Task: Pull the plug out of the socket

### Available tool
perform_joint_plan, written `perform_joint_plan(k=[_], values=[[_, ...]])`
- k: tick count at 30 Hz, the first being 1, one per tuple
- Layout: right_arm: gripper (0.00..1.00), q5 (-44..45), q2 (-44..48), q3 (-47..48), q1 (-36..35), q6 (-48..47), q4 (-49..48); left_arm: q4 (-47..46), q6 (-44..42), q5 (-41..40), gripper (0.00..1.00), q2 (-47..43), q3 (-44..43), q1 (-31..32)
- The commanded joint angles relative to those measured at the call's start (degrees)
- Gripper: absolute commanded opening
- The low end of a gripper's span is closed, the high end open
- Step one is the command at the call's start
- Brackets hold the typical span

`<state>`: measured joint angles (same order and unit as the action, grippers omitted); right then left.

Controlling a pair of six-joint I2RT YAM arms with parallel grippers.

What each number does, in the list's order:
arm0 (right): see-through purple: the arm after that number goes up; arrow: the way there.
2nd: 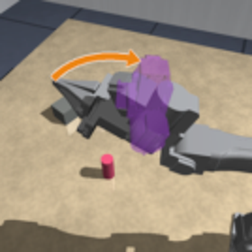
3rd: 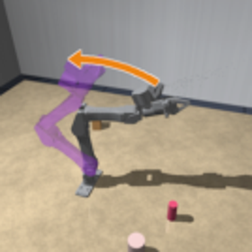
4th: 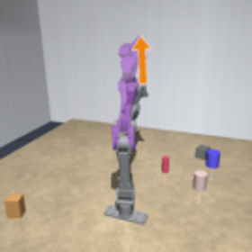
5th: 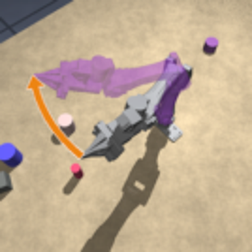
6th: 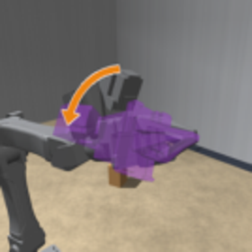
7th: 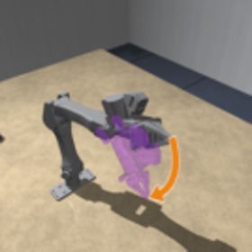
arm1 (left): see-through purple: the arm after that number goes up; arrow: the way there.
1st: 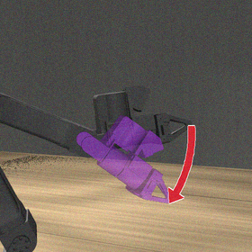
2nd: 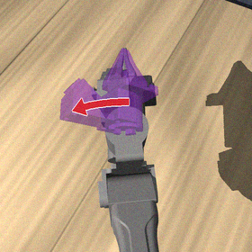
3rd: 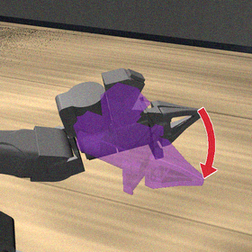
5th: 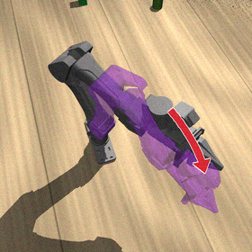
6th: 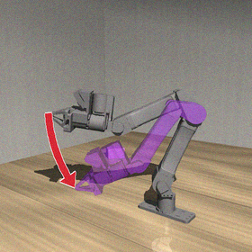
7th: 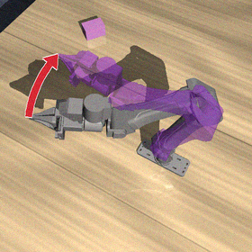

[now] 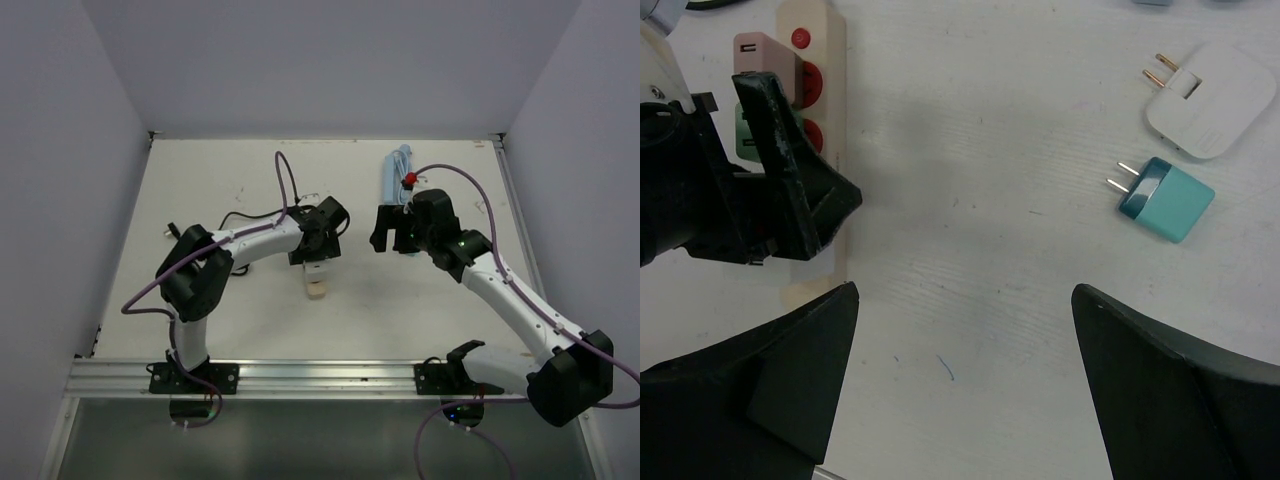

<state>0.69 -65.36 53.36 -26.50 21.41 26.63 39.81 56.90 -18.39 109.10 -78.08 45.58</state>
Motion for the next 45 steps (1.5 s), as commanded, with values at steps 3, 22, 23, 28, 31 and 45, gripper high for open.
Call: perform_joint_plan(k=[3, 22, 23, 28, 31, 45], values=[[0.91, 0.1, 1.9, 0.8, 0.2, -0.1, 1.5, -4.2, 0.9, 1.1, 0.94, -3.7, -1.8, 0.8], [0.91, -1.3, -0.2, 5.8, -6.2, 4.5, 4.6, -12.8, -5.7, 11.4, 1.00, -25.1, 7.5, -8.2], [0.91, -1.0, -0.6, 6.0, -6.9, 5.6, 4.2, -13.4, -5.8, 12.0, 1.00, -26.4, 9.0, -9.9], [0.90, 1.5, -4.8, 7.5, -13.1, 8.3, 3.5, -16.6, -9.3, 13.1, 0.99, -34.7, 19.1, -12.8], [0.90, 4.8, -7.7, 9.6, -17.6, 9.3, 4.6, -18.7, -10.8, 14.4, 1.00, -39.3, 25.8, -13.7], [0.91, 17.8, -29.7, 26.1, -32.0, 16.3, 13.5, -22.4, -13.8, 25.1, 1.00, -52.2, 47.7, -30.0]])
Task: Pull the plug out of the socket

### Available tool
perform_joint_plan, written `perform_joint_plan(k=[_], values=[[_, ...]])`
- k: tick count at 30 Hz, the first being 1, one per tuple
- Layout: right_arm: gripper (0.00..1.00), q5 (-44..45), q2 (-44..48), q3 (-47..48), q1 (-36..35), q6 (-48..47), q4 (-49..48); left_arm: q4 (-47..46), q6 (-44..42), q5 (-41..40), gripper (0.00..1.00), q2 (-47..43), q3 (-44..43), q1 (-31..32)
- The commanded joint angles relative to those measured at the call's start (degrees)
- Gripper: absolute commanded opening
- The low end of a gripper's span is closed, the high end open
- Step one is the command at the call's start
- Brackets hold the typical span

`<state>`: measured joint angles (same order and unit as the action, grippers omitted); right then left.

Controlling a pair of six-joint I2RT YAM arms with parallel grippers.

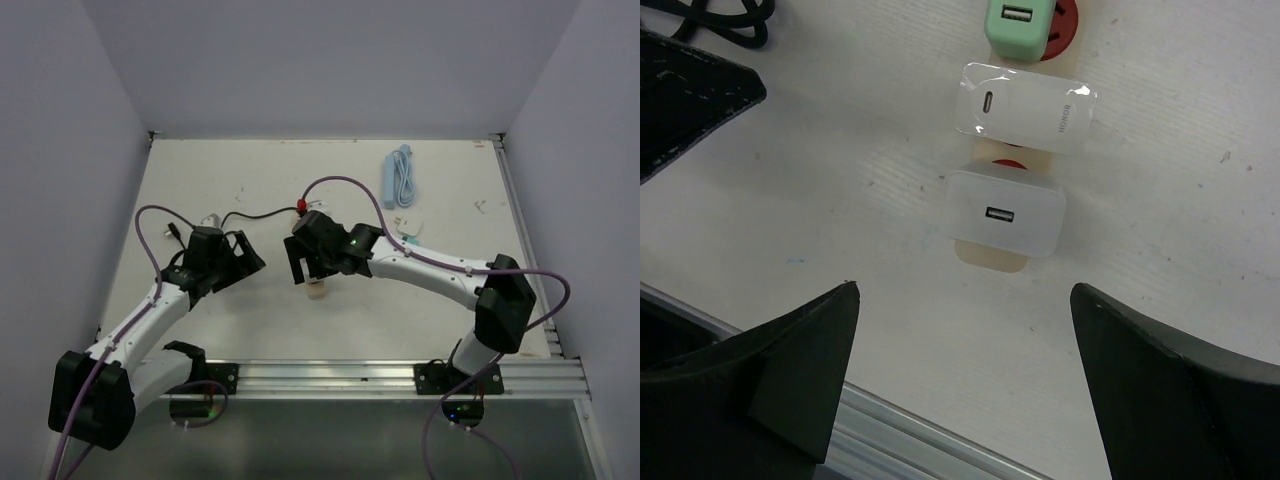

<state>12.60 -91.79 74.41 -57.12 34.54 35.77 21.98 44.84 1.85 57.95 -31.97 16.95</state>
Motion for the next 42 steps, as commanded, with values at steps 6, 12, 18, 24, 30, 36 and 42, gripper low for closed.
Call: perform_joint_plan(k=[6, 12, 18, 24, 30, 36, 42], values=[[0.91, 9.5, -8.8, 9.6, -2.3, 6.8, 9.7, -6.5, -1.6, 6.8, 1.00, -1.1, 3.4, -2.0], [0.91, 11.0, -11.7, 11.6, -2.3, 6.9, 10.6, -8.1, -1.4, 9.1, 1.00, -0.7, 4.6, -2.3], [0.86, 9.6, -15.2, 13.6, -2.1, 6.8, 9.8, -7.3, -1.6, 9.3, 0.99, -1.3, 4.6, -2.3], [0.82, 8.8, -18.2, 14.8, -1.2, 6.9, 9.2, -6.3, -2.0, 9.8, 0.99, -2.9, 5.7, -2.3], [0.75, 8.8, -18.4, 13.8, -0.2, 6.9, 8.1, -7.2, -1.6, 11.0, 0.99, -3.5, 7.2, -2.3], [0.59, 5.9, -17.2, 10.2, 0.9, 7.3, 4.8, -9.5, -1.2, 11.9, 0.99, -2.6, 8.3, -2.3], [0.28, 4.2, -14.2, 6.7, 2.5, 8.3, 2.0, -16.1, 0.7, 16.3, 0.99, -1.4, 11.5, -2.1]])
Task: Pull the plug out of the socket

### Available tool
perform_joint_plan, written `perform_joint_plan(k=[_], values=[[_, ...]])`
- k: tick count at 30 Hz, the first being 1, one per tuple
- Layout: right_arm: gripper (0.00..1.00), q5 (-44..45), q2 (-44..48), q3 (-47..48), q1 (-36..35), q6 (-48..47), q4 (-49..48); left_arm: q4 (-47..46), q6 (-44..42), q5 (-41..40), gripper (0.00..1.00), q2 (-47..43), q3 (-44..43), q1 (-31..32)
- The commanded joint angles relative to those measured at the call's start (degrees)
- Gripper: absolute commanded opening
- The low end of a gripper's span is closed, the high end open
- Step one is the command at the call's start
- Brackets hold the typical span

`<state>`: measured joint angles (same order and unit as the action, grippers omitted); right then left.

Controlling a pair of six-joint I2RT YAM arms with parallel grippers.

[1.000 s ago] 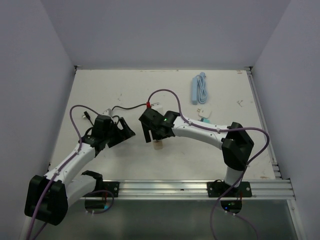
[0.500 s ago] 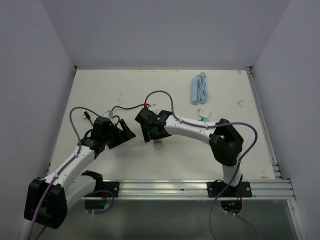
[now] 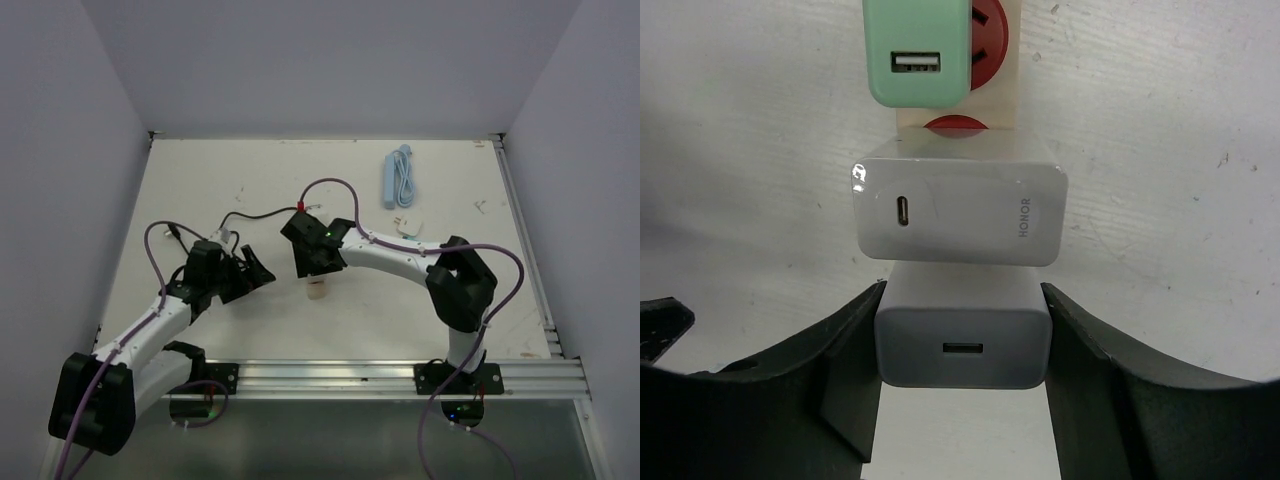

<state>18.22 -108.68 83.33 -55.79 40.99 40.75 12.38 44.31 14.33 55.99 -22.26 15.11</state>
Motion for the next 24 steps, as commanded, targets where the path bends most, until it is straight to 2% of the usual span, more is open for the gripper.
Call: perform_joint_plan(k=[1, 4, 8, 10, 12, 24], values=[[0.20, -2.0, 3.3, -3.6, 2.0, 2.0, -3.6, -7.6, 1.6, 4.6, 0.99, 0.8, 2.4, -0.2], [0.10, -4.6, 5.7, -6.7, 3.8, 2.9, -6.5, -11.4, 3.4, 6.3, 0.98, 1.5, 4.1, 0.7], [0.04, -8.0, 8.5, -10.6, 5.8, 3.7, -10.0, -15.0, 6.2, 4.7, 0.98, 3.9, 2.8, 4.8], [0.02, -9.9, 9.6, -12.5, 7.0, 4.4, -11.7, -15.4, 6.9, 2.1, 0.98, 5.2, 1.6, 8.9], [0.02, -12.1, 10.6, -14.4, 7.7, 5.1, -13.6, -16.3, 8.2, 1.0, 0.98, 8.2, -0.4, 12.6], [0.00, -19.4, 13.2, -20.7, 12.2, 8.7, -21.2, -22.4, 12.8, -0.7, 0.91, 20.7, -6.2, 20.5]])
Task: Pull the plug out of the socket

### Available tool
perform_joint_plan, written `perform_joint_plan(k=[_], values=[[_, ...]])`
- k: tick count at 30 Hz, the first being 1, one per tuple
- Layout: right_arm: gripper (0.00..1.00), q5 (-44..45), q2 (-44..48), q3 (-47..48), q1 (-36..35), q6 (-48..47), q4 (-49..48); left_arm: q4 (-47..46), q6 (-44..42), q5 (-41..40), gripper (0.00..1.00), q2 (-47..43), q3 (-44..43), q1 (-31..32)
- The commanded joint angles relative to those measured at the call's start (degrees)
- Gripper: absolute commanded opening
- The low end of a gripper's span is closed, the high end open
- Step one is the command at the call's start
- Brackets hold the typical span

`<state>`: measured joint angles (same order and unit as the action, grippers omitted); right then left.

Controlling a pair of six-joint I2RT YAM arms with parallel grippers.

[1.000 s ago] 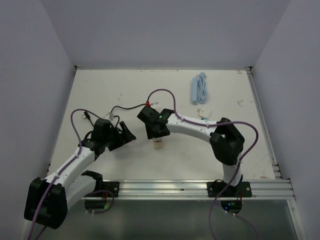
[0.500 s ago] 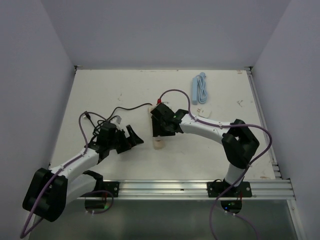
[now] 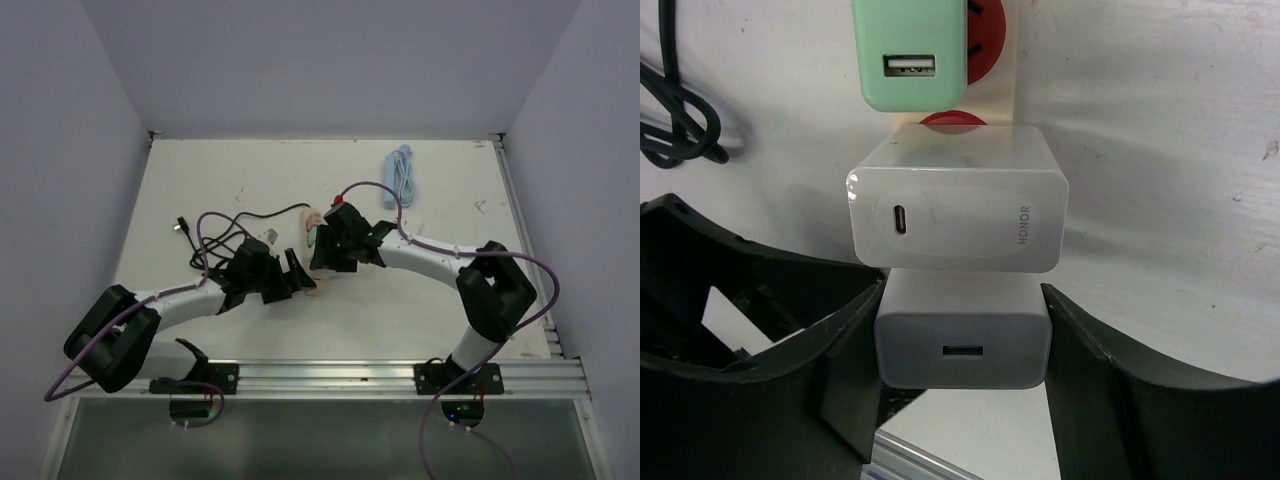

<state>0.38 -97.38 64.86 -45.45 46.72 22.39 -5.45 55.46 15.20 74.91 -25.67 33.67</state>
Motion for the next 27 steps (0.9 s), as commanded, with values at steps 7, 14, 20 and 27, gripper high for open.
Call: perform_joint_plan(k=[7, 14, 20, 27], values=[[0.00, -5.0, 2.6, -6.5, 3.9, 5.6, -6.7, -9.3, 4.0, -4.0, 0.85, 6.2, -1.7, 4.6], [0.00, -7.9, 2.9, -10.2, 5.2, 7.6, -10.6, -16.2, 2.5, -5.4, 0.73, 8.4, 0.1, 4.6], [0.00, -9.5, 3.4, -12.5, 6.2, 8.0, -13.2, -23.3, 0.7, -4.0, 0.72, 11.6, 1.8, 4.6], [0.00, -11.4, 3.7, -13.6, 7.2, 8.5, -14.9, -27.5, -0.9, -3.3, 0.68, 14.3, 3.0, 4.6]])
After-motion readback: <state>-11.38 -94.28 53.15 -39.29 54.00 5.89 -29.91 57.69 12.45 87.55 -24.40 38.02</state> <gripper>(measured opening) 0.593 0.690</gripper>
